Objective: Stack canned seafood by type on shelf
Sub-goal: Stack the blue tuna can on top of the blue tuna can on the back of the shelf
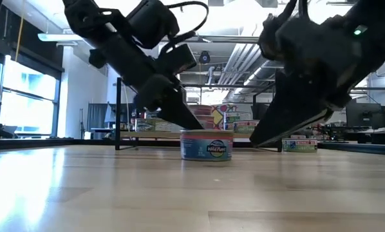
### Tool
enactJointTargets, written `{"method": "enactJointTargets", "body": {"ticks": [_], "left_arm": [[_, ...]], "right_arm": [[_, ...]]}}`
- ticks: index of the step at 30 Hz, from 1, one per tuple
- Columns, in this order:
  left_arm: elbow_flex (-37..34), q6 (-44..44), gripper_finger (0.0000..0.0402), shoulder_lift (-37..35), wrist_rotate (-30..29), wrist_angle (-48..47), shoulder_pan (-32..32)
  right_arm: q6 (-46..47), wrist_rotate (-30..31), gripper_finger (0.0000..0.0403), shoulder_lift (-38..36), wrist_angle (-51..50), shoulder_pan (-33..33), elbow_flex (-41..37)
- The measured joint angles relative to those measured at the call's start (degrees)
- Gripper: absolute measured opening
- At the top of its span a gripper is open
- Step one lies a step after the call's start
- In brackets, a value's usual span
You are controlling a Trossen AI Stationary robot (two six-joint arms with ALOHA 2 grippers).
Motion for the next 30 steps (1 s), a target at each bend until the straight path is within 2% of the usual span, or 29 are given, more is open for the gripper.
{"method": "enactJointTargets", "body": {"ticks": [5, 8, 11, 14, 19, 24, 30], "left_arm": [[0.18, -0.47, 0.0002, -0.40, 4.28, -4.72, -2.99], [0.10, -2.24, 0.0001, -1.08, 4.53, -5.83, -6.17], [-0.24, -4.23, 0.0001, -3.49, 2.62, -7.41, -9.07], [-0.39, -5.99, 0.0000, -6.16, -2.14, -8.77, -10.97], [-0.94, -6.40, 0.0000, -6.28, -4.08, -7.77, -9.74], [-3.44, -6.60, 0.0000, -4.46, -0.10, -2.67, -7.18], [-5.75, -6.09, 0.0000, -3.59, -0.26, 1.83, -5.89]], "right_arm": [[-6.38, 0.53, 0.0001, 0.05, 6.21, 0.79, 0.00], [-9.46, 0.55, 0.0001, 0.05, 9.62, 0.73, 0.00], [-10.93, 1.01, 0.0001, 0.03, 10.30, 0.72, 0.00], [-11.27, 1.65, 0.0001, 0.03, 10.28, 0.72, 0.00], [-12.17, 2.00, 0.0001, 0.03, 10.21, 0.72, 0.00], [-12.33, 1.98, 0.0001, 0.03, 10.36, 0.72, 0.00], [-13.56, 1.96, 0.0001, 0.03, 10.93, 0.67, 0.00]]}}
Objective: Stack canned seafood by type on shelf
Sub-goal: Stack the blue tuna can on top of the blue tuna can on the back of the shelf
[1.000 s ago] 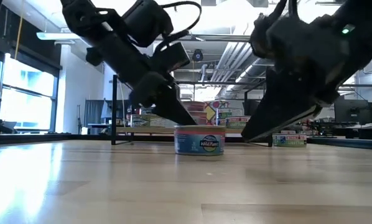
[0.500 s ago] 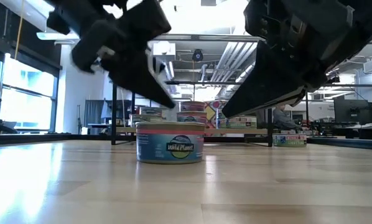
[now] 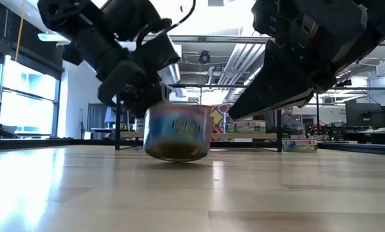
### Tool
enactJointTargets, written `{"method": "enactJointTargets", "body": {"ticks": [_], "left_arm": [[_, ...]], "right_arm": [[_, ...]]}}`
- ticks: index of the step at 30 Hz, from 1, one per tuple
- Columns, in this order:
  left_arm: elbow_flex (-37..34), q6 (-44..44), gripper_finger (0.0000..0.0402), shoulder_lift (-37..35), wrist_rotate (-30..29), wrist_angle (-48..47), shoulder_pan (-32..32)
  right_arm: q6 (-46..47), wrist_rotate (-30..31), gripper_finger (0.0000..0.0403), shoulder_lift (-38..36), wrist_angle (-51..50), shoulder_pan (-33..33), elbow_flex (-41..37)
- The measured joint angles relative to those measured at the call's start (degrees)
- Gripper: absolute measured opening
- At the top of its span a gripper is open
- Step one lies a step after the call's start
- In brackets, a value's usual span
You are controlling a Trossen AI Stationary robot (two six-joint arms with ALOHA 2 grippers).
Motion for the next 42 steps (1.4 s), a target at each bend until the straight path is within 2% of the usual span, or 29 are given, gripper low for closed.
{"method": "enactJointTargets", "body": {"ticks": [7, 10, 13, 16, 21, 24, 27, 33, 35, 39, 42], "left_arm": [[-1.07, 2.08, 0.0000, 0.22, 0.32, 0.53, -0.41], [-1.19, 2.09, 0.0000, 0.22, 0.31, 0.53, -0.54], [-1.19, 2.26, 0.0000, 0.20, 0.30, 0.91, -0.54], [-1.19, 2.24, 0.0000, 0.20, 0.30, 0.84, -0.54], [-1.17, 2.55, 0.0000, -0.22, -1.56, 0.59, -0.71], [-1.14, 2.70, 0.0000, -1.32, -4.20, 0.36, -1.21], [-1.14, 3.40, 0.0000, -2.97, -6.27, -0.79, -1.96], [-1.10, 2.29, 0.0000, -7.86, -11.00, -8.75, -4.25], [-1.08, 0.68, 0.0000, -9.15, -12.10, -11.62, -5.48], [-1.16, -3.20, 0.0000, -9.63, -12.06, -15.77, -8.56], [-1.17, -5.83, 0.0000, -8.34, -11.67, -15.52, -11.00]], "right_arm": [[-11.62, -0.16, 0.0007, 0.00, 5.65, 0.00, 0.00], [-16.99, -0.13, 0.0036, -0.02, 6.97, -0.11, 0.13], [-21.10, -0.18, 0.0087, -0.02, 4.40, -0.64, 2.17], [-25.24, -0.15, 0.0147, -0.07, -2.82, -1.47, 6.48], [-27.57, -0.80, 0.0231, -0.09, -23.06, -4.07, 16.07], [-28.46, -4.79, 0.0269, -0.09, -34.89, -6.64, 20.87], [-32.58, -9.06, 0.0296, -0.11, -39.13, -9.44, 22.49], [-40.42, -15.35, 0.0310, -0.07, -40.52, -15.62, 20.46], [-40.23, -16.89, 0.0310, -0.04, -38.85, -17.14, 19.46], [-38.09, -25.52, 0.0309, 0.00, -34.13, -18.36, 17.88], [-35.74, -27.38, 0.0309, 0.00, -31.55, -17.72, 17.79]]}}
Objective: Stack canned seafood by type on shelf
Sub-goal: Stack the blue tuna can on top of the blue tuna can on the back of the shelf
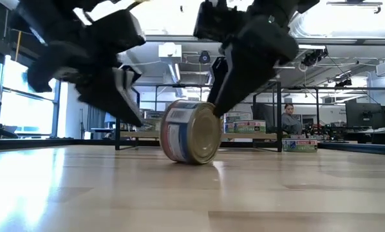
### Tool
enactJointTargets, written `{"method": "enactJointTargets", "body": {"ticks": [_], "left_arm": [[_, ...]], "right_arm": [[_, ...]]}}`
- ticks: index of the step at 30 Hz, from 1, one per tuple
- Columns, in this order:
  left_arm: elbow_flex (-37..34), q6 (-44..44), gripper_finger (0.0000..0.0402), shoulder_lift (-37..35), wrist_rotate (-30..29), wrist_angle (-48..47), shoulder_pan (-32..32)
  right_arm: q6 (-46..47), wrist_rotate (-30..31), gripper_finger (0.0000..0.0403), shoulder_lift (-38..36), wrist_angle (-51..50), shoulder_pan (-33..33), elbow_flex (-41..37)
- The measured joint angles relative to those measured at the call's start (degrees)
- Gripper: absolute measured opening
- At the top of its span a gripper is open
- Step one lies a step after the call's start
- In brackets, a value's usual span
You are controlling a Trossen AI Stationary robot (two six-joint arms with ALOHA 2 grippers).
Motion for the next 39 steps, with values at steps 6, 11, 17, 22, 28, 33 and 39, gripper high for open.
{"method": "enactJointTargets", "body": {"ticks": [6, 11, 17, 22, 28, 33, 39], "left_arm": [[-0.02, -4.21, 0.0000, 2.42, -3.97, 1.54, -2.47], [-0.07, -8.38, 0.0000, -0.87, -11.90, -5.54, -4.99], [-0.07, -10.82, 0.0000, -5.59, -13.06, -10.02, -8.96], [-0.04, -12.29, 0.0000, -4.78, -11.95, -8.68, -11.01], [-0.02, -13.83, 0.0000, -2.85, -10.79, -6.35, -11.99], [-0.02, -12.61, 0.0000, -1.53, -10.62, -3.32, -11.78], [-0.02, -12.53, 0.0000, -1.12, -10.61, -2.16, -10.79]], "right_arm": [[3.47, -1.14, 0.0309, 0.01, 6.23, 3.40, 0.00], [5.01, -1.11, 0.0309, 0.00, 10.61, 6.83, 0.00], [-0.21, 7.26, 0.0309, 0.00, 11.01, 9.68, 0.00], [-9.29, 4.99, 0.0309, 0.08, 15.91, 7.73, 0.01], [-18.33, -5.76, 0.0309, 1.91, 19.37, 2.81, 0.04], [-22.61, -12.60, 0.0309, 4.06, 19.29, -0.50, 0.04], [-25.59, -17.50, 0.0309, 7.03, 21.29, -2.37, 0.04]]}}
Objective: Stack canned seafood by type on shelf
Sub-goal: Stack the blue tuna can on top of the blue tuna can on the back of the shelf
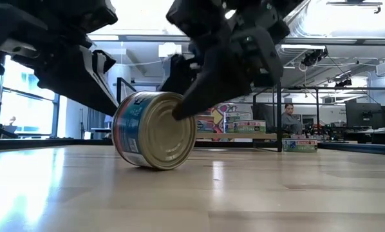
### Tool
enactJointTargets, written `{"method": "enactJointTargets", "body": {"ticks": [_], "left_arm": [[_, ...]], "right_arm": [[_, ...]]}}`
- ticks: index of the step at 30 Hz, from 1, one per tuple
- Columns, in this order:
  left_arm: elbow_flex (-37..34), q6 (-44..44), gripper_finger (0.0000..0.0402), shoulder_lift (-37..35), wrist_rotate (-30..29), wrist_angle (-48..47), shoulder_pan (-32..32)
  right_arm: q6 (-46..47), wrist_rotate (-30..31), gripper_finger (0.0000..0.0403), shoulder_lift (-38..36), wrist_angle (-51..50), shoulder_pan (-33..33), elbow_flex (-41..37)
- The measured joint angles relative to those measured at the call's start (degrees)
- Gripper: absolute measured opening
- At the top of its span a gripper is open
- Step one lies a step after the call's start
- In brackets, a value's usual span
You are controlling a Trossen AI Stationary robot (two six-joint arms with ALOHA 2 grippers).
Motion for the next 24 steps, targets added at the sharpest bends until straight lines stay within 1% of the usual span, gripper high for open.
{"method": "enactJointTargets", "body": {"ticks": [2, 4, 6, 8, 10, 11, 13, 14, 16, 18, 20, 22, 23, 24], "left_arm": [[-0.04, 0.28, 0.0000, 0.02, -0.02, 0.68, 0.09], [0.00, 0.36, 0.0000, 0.06, -0.02, 0.66, 0.33], [0.00, 0.38, 0.0000, 0.16, -0.03, -0.10, 0.35], [0.00, 0.36, 0.0000, 0.17, -0.66, -1.61, 0.11], [0.00, -0.35, 0.0000, 0.14, -2.27, -4.10, -0.70], [0.00, -1.01, 0.0000, -0.02, -3.14, -5.64, -1.37], [0.00, -2.97, 0.0000, -0.23, -5.22, -8.37, -2.72], [0.01, -4.16, 0.0000, -0.33, -6.58, -9.94, -3.55], [-0.05, -6.54, 0.0000, -0.57, -9.96, -13.38, -5.36], [0.00, -9.02, 0.0000, -0.59, -14.20, -15.85, -7.22], [-0.02, -12.12, 0.0000, -0.59, -19.11, -19.87, -9.11], [-0.03, -16.23, 0.0000, -0.61, -22.40, -23.58, -10.82], [-0.07, -18.28, 0.0000, -0.67, -23.42, -25.38, -11.72], [-0.14, -20.13, 0.0000, -0.73, -24.28, -27.13, -12.64]], "right_arm": [[0.48, -0.96, 0.0306, 0.76, 0.80, -0.04, -0.02], [1.32, -1.15, 0.0294, 1.01, 2.49, 0.17, -0.02], [1.65, -0.96, 0.0270, 1.01, 3.30, 0.62, -0.02], [2.59, -0.33, 0.0234, 0.96, 4.40, 1.24, -0.02], [4.41, 0.01, 0.0192, 0.69, 4.67, 1.67, -0.02], [5.58, 0.97, 0.0177, 0.42, 4.79, 1.88, -0.02], [8.31, 4.75, 0.0179, -0.20, 3.89, 2.43, -0.02], [9.13, 7.60, 0.0179, -1.18, 2.56, 2.69, -0.02], [9.53, 15.19, 0.0179, -3.45, -0.47, 3.40, -0.02], [7.71, 25.01, 0.0179, -6.43, -3.14, 3.89, -0.02], [3.28, 35.87, 0.0179, -9.51, -4.99, 3.99, 0.03], [-2.95, 47.05, 0.0179, -11.60, -5.53, 2.84, 0.11], [-5.83, 51.15, 0.0179, -11.85, -5.46, 1.55, 0.15], [-8.42, 53.40, 0.0179, -11.86, -4.90, -0.09, 0.17]]}}
